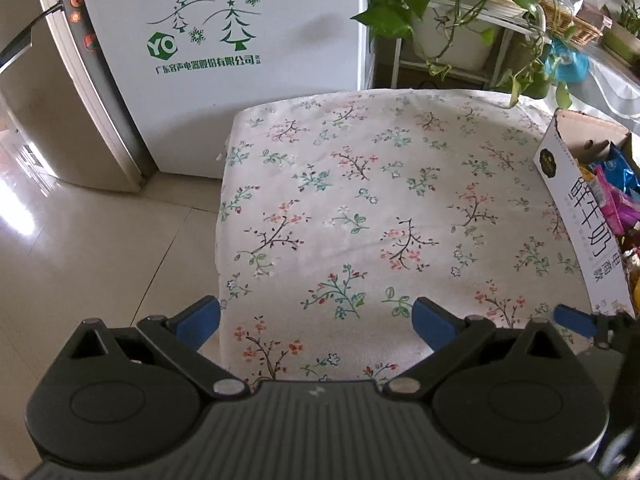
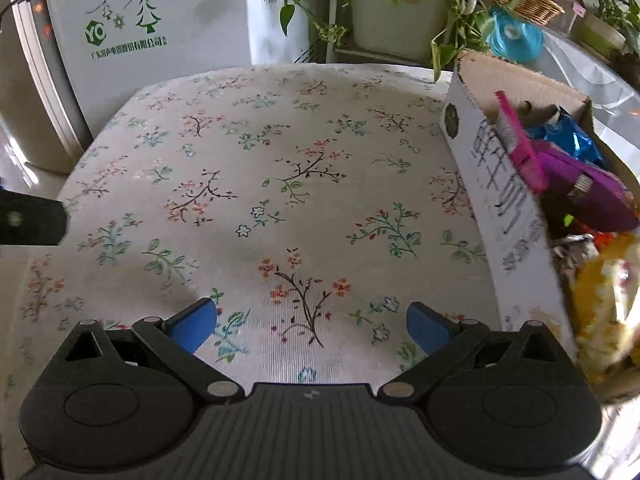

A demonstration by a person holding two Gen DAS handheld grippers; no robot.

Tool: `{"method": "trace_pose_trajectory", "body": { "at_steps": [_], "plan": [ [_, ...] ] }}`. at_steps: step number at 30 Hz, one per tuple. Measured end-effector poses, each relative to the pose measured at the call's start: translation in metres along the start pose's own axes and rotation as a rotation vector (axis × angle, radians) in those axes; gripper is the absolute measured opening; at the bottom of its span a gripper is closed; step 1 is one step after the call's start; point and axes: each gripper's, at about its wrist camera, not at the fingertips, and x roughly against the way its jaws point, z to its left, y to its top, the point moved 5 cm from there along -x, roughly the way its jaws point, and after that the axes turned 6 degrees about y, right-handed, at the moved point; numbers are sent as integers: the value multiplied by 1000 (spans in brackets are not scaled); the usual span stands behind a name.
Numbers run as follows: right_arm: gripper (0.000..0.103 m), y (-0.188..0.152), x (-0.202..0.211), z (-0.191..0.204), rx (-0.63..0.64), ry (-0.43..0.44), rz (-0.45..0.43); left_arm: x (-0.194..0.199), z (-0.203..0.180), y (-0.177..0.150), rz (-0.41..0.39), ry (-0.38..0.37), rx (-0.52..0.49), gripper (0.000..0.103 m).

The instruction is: Organize snacks

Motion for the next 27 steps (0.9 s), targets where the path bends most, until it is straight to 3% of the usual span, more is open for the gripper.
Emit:
{"method": "trace_pose_trajectory", "body": {
  "at_steps": [14, 27],
  "plan": [
    [103, 24, -28, -4, -4, -6, -246, -12, 4, -1, 41, -7, 20, 101],
    [103, 23, -29, -3, -2, -8, -258, -15, 1, -2, 49, 2, 11, 101]
  ]
}}
